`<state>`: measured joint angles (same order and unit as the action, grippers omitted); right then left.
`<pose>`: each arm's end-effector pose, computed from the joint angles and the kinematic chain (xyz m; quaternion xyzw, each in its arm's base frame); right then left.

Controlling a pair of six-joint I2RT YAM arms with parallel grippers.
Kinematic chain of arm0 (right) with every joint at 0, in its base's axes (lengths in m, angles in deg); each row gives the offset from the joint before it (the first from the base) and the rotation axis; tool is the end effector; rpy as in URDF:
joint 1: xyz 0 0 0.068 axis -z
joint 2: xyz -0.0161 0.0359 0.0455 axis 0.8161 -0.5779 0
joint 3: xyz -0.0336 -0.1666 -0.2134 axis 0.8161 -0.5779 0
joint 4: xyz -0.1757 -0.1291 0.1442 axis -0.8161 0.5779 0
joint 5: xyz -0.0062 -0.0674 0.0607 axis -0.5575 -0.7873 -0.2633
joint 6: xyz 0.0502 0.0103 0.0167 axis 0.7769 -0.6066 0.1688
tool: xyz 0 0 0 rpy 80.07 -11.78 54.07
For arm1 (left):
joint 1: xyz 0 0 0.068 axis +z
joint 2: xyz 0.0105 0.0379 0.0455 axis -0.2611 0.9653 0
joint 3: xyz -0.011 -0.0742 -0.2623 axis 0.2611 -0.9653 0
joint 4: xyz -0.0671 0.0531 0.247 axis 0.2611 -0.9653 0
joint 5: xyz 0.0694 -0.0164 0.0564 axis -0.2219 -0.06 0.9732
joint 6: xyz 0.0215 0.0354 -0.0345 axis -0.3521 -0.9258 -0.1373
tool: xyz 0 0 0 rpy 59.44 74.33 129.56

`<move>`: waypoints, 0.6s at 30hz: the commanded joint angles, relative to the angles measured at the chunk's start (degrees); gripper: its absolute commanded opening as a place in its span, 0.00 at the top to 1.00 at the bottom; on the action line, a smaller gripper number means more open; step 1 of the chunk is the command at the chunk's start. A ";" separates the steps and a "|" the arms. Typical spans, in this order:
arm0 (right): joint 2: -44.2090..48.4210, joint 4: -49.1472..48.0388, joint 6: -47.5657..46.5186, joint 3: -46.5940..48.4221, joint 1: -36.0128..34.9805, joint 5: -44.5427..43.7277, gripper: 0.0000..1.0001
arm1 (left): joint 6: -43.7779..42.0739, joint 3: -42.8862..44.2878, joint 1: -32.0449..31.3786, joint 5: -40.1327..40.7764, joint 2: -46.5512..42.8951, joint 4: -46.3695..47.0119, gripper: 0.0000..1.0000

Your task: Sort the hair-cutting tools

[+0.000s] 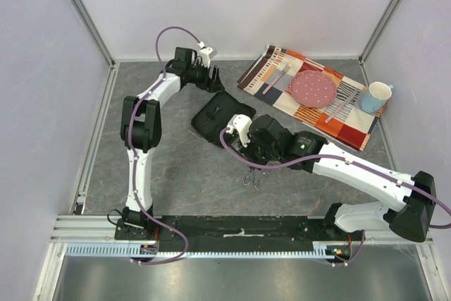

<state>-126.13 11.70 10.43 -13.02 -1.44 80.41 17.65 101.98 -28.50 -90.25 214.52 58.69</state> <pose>0.1484 0.2217 0.3129 -0.3872 0.8410 0.2009 0.3201 0.4999 -0.1408 0.1983 0.2802 0.8254 -0.3106 0.3791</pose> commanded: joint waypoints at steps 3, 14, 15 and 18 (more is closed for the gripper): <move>0.02 -2.64 -0.13 -0.86 -0.20 1.53 1.00 | 1.56 5.67 -0.17 -0.84 3.87 -6.60 0.21; 0.64 -2.91 1.19 -2.09 -0.29 2.15 1.00 | 0.15 6.90 -0.17 -7.08 5.36 -12.49 0.39; 0.90 -3.00 1.63 -2.44 -0.29 2.06 1.00 | 0.33 6.90 -0.17 -7.35 5.45 -12.49 0.44; 1.78 -3.08 2.07 -3.40 -0.46 1.97 1.00 | 0.68 6.99 -0.08 -8.40 6.33 -12.49 0.63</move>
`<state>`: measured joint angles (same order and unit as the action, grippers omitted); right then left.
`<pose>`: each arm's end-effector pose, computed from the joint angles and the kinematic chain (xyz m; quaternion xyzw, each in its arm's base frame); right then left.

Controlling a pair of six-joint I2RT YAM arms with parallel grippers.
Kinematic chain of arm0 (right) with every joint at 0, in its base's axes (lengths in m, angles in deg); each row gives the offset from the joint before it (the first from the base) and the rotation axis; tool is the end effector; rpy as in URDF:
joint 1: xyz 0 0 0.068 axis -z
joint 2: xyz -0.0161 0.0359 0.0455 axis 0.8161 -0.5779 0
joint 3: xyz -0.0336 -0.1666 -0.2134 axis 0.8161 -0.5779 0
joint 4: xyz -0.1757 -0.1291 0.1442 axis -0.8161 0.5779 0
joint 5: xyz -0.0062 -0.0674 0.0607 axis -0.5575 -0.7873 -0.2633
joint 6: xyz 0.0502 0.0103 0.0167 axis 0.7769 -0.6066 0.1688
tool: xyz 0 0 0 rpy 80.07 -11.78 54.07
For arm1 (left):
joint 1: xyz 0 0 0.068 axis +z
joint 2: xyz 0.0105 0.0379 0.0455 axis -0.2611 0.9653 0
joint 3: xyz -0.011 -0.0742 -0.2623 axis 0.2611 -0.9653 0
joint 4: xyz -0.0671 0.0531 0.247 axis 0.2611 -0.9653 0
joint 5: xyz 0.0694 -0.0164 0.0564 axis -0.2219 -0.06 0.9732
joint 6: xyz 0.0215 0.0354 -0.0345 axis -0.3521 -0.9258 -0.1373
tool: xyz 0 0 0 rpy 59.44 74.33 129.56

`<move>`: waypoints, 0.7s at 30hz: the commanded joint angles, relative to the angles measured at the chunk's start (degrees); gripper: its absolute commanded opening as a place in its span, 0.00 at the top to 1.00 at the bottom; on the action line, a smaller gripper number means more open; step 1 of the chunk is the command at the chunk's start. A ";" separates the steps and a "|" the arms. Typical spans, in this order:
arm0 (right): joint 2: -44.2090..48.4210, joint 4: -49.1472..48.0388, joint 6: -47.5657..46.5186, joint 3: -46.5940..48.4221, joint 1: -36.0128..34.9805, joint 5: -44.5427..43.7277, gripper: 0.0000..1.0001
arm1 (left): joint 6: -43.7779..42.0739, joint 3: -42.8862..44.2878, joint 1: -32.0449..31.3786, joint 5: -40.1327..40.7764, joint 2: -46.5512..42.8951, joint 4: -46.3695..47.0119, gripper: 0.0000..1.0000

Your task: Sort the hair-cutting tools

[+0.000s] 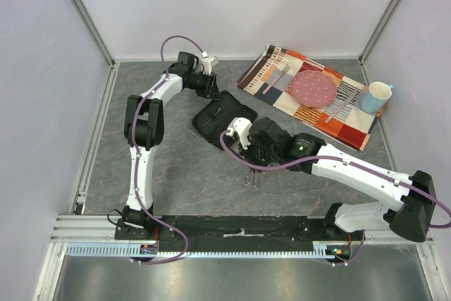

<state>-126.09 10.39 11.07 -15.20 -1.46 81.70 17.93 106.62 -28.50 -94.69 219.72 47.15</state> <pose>0.1474 0.2217 0.3023 -0.3875 0.8437 0.2081 0.3077 0.4995 -0.1429 0.1659 0.2634 0.8538 -0.3524 0.2785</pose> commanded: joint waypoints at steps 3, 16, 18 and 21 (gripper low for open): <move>2.79 -1.69 1.79 -1.92 -0.53 0.59 1.00 | 0.66 2.27 -0.08 -4.58 2.18 -0.95 0.72; -0.80 -3.71 7.23 -0.96 -0.79 -4.31 1.00 | 18.55 -15.20 0.80 10.08 -10.46 15.89 0.98; -2.21 -4.49 9.24 -0.08 -0.79 -5.64 1.00 | 21.82 -21.94 1.06 15.85 -15.36 18.99 0.98; -4.05 -5.73 11.62 0.80 -0.79 -8.37 1.00 | 28.15 -30.82 1.06 22.81 -22.39 23.12 0.98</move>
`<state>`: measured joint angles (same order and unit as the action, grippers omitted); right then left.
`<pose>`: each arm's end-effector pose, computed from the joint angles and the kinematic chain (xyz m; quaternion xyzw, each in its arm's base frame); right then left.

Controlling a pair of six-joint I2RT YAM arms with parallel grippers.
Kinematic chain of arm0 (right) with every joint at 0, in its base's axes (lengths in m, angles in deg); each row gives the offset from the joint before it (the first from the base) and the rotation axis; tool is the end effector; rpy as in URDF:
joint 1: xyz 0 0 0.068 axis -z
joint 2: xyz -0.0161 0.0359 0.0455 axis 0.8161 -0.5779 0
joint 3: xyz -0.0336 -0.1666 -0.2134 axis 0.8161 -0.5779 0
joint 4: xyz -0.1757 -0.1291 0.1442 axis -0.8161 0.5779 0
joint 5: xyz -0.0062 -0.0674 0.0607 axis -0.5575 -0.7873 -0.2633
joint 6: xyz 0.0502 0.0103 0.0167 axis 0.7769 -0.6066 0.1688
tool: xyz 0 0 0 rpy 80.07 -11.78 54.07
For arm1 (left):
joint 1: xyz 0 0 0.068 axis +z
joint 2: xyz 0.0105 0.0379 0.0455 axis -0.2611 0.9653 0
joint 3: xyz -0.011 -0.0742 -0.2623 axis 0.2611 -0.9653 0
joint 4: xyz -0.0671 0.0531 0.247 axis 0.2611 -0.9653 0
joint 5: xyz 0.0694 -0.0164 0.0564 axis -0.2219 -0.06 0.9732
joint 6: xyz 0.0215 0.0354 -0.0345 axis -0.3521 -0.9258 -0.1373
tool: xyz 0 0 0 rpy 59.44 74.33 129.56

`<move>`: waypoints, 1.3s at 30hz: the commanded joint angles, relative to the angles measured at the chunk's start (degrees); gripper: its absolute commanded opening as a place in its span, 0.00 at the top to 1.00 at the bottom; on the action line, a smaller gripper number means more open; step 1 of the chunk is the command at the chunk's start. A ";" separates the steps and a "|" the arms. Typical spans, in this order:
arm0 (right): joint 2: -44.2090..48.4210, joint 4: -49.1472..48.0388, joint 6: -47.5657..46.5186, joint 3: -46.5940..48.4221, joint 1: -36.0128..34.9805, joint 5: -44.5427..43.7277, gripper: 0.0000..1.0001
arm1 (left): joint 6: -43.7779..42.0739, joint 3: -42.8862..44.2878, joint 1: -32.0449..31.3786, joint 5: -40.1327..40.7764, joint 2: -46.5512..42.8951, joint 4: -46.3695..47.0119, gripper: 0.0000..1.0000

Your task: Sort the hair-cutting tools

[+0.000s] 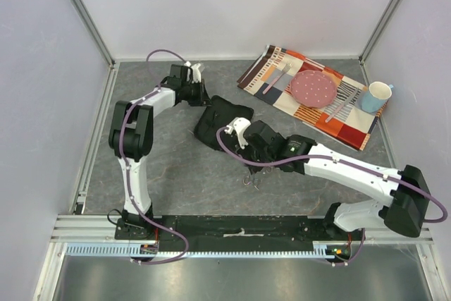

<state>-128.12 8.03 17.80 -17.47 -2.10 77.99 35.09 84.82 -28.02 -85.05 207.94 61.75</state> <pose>0.1506 0.2278 0.2836 -0.3334 0.8731 0.1937 0.2984 0.4577 -0.1240 0.1613 0.1143 0.8963 -0.3206 0.2844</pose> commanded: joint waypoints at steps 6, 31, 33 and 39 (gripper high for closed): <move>-8.69 -3.37 7.88 7.64 -0.07 -5.36 1.00 | 22.95 -27.14 0.58 20.75 -22.58 16.79 0.98; -27.95 -21.48 6.13 7.12 -0.42 12.57 1.00 | 31.41 -53.72 0.58 32.01 -42.55 28.92 0.98; -28.66 -20.77 5.52 7.91 -0.42 11.17 1.00 | 30.79 -54.07 0.58 30.27 -42.55 29.88 0.98; -28.31 -20.24 4.46 8.26 0.63 8.79 1.00 | 28.50 -56.80 0.58 25.61 -41.59 36.39 0.98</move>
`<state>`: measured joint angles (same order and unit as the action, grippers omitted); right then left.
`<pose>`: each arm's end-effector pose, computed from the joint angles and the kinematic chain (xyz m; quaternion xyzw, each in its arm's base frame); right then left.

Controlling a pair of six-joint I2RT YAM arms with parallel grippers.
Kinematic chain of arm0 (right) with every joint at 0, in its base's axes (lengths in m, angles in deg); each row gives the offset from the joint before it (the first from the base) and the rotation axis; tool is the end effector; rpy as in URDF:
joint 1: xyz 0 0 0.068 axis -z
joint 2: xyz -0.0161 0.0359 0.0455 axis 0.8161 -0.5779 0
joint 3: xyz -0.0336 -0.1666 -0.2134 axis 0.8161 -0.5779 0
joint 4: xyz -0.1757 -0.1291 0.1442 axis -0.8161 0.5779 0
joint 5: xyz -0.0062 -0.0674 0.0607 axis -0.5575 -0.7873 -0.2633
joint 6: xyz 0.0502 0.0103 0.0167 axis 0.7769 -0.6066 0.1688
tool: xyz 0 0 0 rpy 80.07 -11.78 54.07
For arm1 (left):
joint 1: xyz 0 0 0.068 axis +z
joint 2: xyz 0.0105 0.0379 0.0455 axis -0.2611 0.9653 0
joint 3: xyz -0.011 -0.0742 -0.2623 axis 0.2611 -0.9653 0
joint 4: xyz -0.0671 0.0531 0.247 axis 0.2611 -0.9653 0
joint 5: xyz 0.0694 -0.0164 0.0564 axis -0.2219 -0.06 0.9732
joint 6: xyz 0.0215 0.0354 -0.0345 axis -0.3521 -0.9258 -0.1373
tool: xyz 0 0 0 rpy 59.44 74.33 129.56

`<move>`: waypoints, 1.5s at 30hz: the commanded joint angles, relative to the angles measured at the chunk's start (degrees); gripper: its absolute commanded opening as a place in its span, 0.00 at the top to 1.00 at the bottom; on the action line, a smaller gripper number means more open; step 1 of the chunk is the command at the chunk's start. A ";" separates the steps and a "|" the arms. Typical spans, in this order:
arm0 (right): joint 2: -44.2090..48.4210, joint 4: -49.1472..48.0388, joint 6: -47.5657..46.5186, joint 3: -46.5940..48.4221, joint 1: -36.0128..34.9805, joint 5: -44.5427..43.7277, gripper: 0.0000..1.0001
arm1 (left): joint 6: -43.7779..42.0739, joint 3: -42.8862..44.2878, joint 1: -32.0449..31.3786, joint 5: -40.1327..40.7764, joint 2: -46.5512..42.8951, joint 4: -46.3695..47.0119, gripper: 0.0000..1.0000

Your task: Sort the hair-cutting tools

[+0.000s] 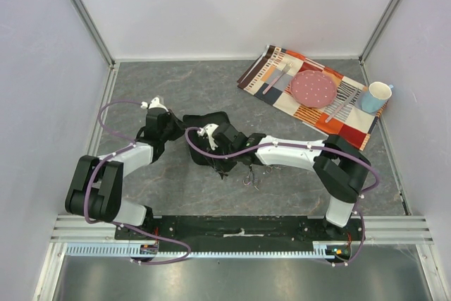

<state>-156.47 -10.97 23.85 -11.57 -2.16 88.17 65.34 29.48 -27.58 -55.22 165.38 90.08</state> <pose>0.2019 0.3185 0.1872 -0.3179 0.8876 0.2566 0.2127 0.2767 -0.0624 0.1740 -0.2087 0.8516 -0.2294 0.4227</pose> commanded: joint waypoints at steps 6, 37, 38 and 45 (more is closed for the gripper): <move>-0.05 -1.51 -1.60 2.45 3.59 -1.92 1.00 | -2.54 -3.21 0.14 -5.82 1.94 12.55 0.98; -10.24 -2.92 7.62 11.23 4.57 7.84 1.00 | 1.06 -10.33 -0.03 -2.92 -1.84 20.20 0.98; -10.77 -3.09 8.24 11.41 4.57 7.31 1.00 | 1.15 -10.51 -0.21 -2.92 -2.10 20.28 0.98; -12.61 -8.54 17.03 12.38 4.57 3.79 1.00 | 1.50 -13.58 -2.58 -0.20 -5.79 20.81 0.98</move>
<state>-167.60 -13.37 35.42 -2.24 2.80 93.66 65.25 17.40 -28.30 -56.16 162.83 107.39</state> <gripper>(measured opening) 0.010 0.046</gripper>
